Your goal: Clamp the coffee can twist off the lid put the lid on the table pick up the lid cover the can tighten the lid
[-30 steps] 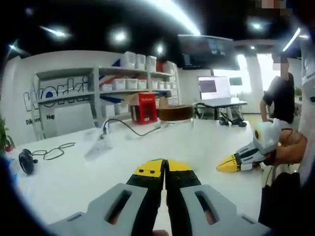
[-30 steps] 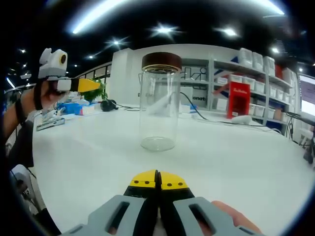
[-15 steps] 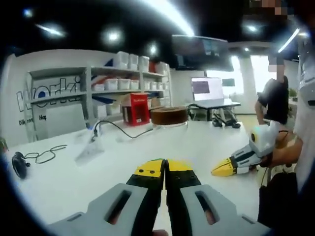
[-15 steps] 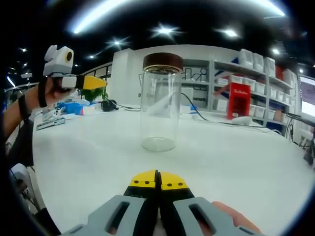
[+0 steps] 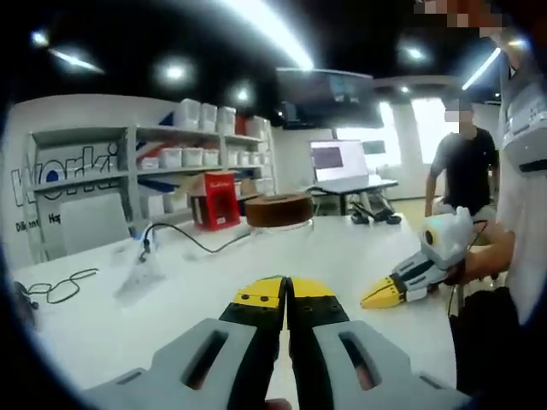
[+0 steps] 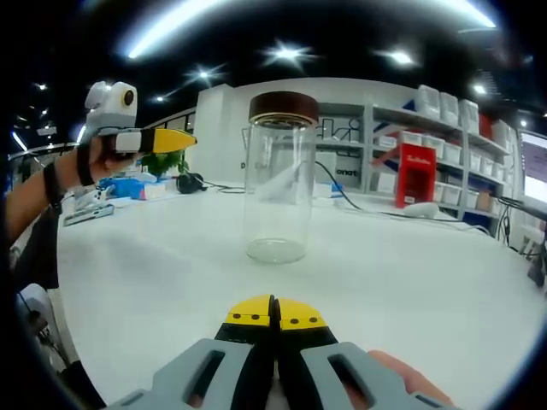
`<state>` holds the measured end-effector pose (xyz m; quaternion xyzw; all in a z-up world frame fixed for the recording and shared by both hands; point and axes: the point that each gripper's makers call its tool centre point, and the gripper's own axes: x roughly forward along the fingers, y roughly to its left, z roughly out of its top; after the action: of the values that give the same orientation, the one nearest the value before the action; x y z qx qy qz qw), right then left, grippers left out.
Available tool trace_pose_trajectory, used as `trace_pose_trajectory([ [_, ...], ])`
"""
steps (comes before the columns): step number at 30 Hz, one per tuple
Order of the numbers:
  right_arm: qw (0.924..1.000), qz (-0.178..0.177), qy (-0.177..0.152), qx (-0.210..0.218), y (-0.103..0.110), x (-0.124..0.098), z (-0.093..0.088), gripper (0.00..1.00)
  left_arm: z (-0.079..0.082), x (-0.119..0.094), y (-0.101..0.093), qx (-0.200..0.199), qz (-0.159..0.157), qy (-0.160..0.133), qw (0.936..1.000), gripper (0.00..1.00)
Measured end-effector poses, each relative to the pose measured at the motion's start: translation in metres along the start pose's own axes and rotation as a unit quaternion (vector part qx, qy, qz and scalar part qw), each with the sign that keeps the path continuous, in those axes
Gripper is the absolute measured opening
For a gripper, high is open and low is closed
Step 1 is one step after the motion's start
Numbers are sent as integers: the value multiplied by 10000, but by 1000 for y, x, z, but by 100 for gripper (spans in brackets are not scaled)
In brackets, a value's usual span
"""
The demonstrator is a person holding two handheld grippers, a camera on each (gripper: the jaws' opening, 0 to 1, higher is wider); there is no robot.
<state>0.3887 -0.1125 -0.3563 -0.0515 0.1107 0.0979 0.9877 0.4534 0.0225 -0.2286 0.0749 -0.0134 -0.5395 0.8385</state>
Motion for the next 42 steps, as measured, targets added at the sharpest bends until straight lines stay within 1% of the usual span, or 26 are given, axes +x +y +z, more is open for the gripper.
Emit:
trace_pose_trajectory([
  [3, 10000, -7, 1, 5, 0, 0, 0, 0, -2, 3, -2, 15, -157, -36, 9999, 0],
  [7, 10000, -5, 3, 7, 0, 0, 0, 0, -4, 7, -2, 33, -277, -49, 9996, 0],
  [16, 10000, -14, -5, -4, -1, 0, 0, 0, -6, 10, 4, 124, -278, -61, 9995, 0],
  [25, 10000, -13, -6, -4, -1, 1, 0, 0, -13, 16, 4, 43, -331, -19, 9994, 1],
  [29, 10000, -13, -7, -6, -1, 1, 0, 0, -14, 18, 5, 8, -348, -51, 9994, 2],
  [34, 10000, -10, -9, -9, -2, 1, 0, 0, -16, 21, 6, -6, -358, -44, 9994, 6],
  [42, 10000, -8, -9, -6, -1, 1, 1, 0, -19, 24, 9, -41, -377, -39, 9993, 6],
])
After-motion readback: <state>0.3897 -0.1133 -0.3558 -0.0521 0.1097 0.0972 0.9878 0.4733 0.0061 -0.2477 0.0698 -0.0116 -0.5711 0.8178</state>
